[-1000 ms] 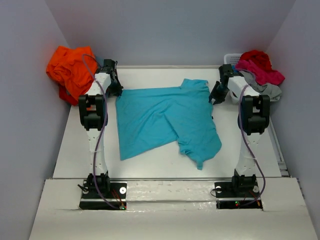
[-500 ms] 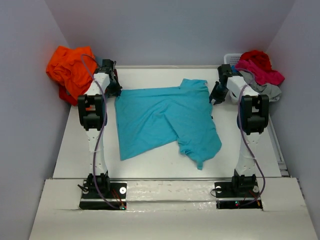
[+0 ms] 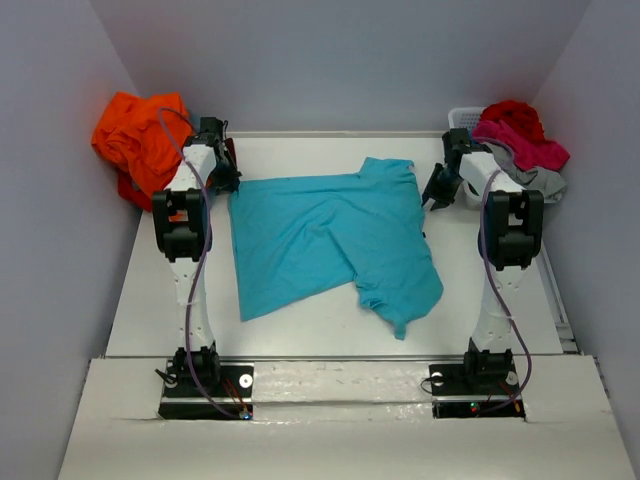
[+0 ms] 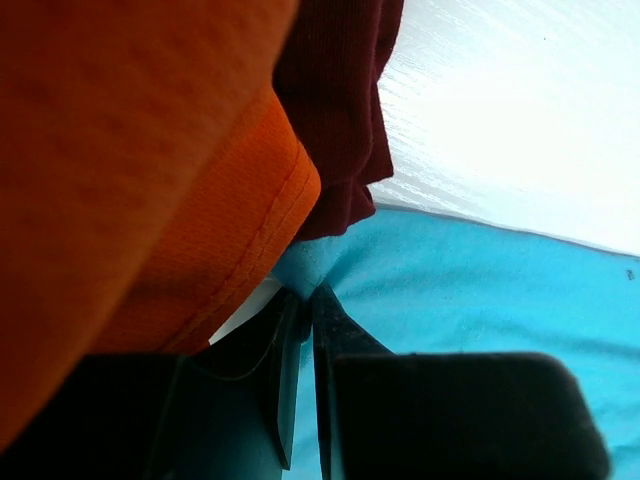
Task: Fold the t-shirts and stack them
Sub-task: Flatten out the crumpled T-shirt at the center of the board.
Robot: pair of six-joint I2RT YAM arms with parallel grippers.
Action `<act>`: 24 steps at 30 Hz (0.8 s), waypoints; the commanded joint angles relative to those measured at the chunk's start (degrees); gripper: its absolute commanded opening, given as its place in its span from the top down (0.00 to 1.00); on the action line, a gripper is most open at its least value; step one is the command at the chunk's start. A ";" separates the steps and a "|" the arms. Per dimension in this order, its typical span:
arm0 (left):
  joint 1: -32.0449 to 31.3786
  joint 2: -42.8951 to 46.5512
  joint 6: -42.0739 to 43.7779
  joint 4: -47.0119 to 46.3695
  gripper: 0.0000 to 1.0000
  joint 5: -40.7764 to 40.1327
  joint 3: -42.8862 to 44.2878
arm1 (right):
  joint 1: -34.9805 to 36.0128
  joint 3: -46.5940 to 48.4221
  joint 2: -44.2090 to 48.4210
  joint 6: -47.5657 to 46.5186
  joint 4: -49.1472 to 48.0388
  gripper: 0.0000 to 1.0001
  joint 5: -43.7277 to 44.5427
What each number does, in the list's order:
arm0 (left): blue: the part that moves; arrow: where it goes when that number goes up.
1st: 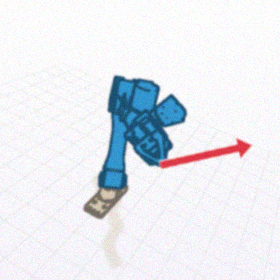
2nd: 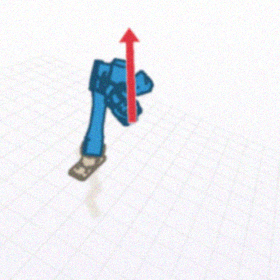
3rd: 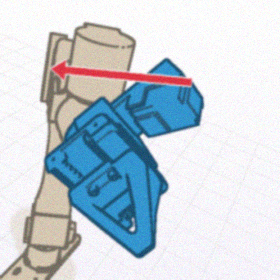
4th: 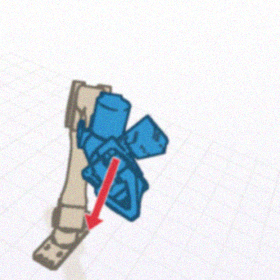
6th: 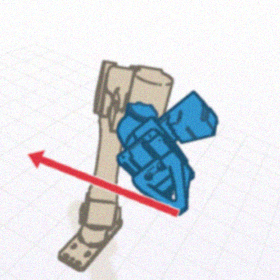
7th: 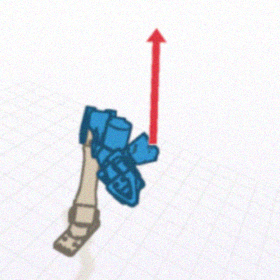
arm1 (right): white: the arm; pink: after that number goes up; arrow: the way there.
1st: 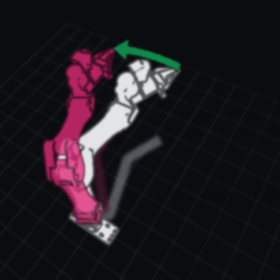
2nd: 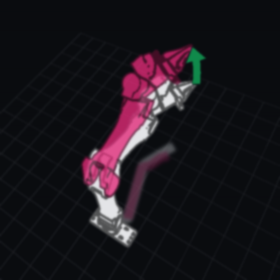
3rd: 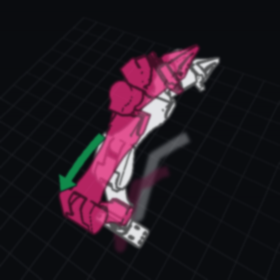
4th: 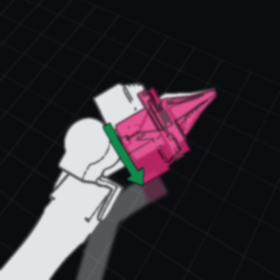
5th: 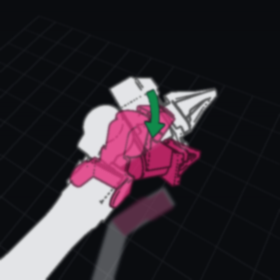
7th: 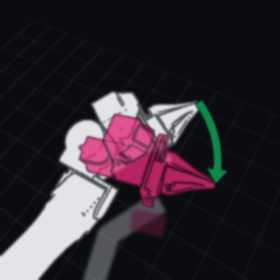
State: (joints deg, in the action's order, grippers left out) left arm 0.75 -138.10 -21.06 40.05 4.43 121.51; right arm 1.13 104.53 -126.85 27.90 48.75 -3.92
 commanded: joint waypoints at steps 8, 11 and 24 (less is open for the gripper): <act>2.85 5.48 -0.12 0.99 0.79 -1.61 -0.22 | 3.09 -0.29 -1.56 -2.41 12.24 0.61 -3.46; 2.85 5.48 -0.12 0.99 0.79 -1.35 -0.58 | 3.70 -0.64 -1.04 -2.06 12.42 0.60 -3.46; 2.85 5.21 -0.12 0.82 0.80 -0.82 -1.28 | 7.31 -4.95 0.29 -0.48 10.58 0.58 -4.51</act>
State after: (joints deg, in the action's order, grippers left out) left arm 1.26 -137.73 -20.40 39.90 4.97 120.70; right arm 7.51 101.38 -126.89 26.81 57.56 -6.72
